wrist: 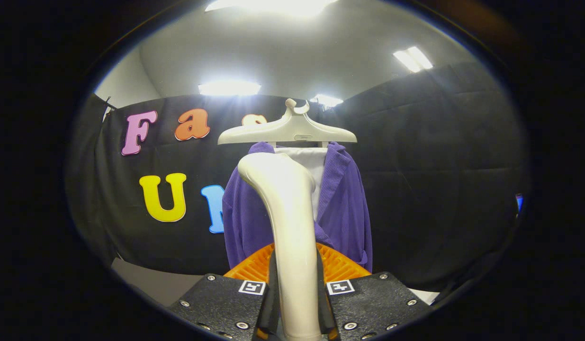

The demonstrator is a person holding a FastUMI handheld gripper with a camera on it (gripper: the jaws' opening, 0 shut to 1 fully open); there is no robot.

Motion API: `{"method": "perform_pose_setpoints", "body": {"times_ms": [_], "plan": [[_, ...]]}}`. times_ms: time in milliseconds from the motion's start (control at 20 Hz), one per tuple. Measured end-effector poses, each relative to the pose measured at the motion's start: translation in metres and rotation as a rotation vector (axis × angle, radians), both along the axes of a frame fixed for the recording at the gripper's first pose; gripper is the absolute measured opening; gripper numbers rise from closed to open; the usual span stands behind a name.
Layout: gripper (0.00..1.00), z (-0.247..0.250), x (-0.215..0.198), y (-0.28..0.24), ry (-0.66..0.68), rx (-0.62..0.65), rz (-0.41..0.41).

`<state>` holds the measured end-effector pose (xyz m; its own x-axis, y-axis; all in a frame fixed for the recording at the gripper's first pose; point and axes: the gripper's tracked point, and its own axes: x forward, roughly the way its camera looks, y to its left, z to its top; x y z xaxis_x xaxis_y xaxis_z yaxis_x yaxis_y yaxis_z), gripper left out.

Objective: Iron the clothes twice with a garment steamer, once on the left side and once on the right side.

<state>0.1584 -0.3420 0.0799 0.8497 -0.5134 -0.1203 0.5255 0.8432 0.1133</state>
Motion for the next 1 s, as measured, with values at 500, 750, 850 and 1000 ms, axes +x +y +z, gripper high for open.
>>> {"method": "perform_pose_setpoints", "body": {"times_ms": [500,750,850,1000], "plan": [[0.32,-0.045,0.044,-0.017,0.048,-0.004,-0.053],[0.33,-0.081,0.051,-0.019,0.121,-0.019,-0.061],[0.33,-0.097,0.051,-0.018,0.154,-0.023,-0.060],[0.33,-0.122,0.048,-0.015,0.195,-0.013,-0.063]]}}
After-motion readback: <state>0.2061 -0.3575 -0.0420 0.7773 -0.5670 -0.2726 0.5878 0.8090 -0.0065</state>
